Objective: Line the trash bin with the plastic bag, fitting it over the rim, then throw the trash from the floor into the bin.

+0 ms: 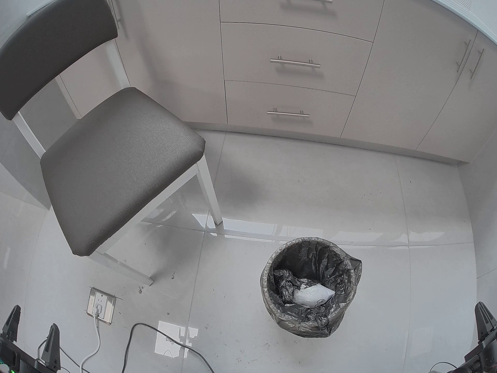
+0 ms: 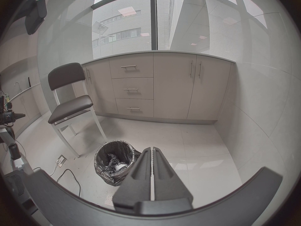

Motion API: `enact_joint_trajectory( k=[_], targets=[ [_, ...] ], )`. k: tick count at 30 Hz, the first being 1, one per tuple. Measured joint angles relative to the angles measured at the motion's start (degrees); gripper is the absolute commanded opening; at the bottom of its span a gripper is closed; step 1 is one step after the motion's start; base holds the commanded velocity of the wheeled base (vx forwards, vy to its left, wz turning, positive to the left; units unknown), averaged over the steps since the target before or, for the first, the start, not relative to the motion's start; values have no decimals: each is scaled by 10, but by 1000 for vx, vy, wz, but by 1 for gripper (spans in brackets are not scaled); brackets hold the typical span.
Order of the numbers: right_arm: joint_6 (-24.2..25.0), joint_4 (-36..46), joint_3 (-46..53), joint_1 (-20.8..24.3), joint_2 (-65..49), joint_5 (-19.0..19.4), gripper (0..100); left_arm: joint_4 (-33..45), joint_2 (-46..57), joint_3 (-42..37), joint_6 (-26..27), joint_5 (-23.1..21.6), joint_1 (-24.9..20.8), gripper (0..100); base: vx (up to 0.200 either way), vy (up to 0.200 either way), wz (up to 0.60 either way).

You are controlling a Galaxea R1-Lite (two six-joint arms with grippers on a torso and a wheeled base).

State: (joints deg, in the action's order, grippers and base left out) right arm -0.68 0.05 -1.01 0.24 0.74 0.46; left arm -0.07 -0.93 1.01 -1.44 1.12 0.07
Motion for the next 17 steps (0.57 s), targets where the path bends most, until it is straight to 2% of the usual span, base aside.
enact_joint_trajectory(
  k=[17],
  targets=[
    [5,0,0,0,0,0,0,0,0,0,0,0,0,100,0,0,0]
  ],
)
